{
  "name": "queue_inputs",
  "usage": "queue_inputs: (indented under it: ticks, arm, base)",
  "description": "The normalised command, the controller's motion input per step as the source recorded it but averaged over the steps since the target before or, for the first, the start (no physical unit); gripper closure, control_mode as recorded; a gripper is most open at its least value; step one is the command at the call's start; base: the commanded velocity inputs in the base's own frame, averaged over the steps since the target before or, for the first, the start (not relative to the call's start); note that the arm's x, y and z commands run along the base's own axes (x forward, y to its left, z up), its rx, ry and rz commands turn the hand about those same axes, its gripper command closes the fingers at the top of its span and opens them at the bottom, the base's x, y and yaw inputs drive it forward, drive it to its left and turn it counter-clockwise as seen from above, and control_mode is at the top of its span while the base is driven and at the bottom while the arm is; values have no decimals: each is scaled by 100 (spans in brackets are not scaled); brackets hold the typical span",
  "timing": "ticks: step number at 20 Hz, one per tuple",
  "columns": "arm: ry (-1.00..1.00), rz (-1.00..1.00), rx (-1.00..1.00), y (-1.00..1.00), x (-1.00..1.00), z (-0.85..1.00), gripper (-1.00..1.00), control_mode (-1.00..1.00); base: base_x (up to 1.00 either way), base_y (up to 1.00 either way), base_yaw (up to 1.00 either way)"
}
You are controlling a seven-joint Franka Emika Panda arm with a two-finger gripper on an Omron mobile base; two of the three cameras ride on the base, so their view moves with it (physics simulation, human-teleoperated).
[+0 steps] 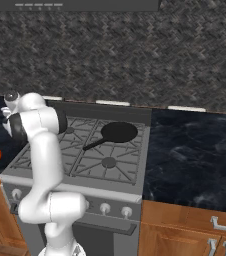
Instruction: Place the pan on the rear right burner on the stove. Then place the tomato and the onion in the pan and turn on the rear right burner.
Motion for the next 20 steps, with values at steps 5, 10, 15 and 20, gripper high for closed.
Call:
queue_inputs:
  ticks: [5,10,15,20]
  arm:
    - [-1,0,0,4,24,-11,-100,-100]
    - [0,0,0,7,17,-15,-100,-100]
    - [0,0,0,7,18,-10,-100,-100]
    - [0,0,-1,9,19,-10,-100,-100]
  base:
    - [0,0,0]
    - [0,0,0]
    - [0,0,0]
    - [0,0,0]
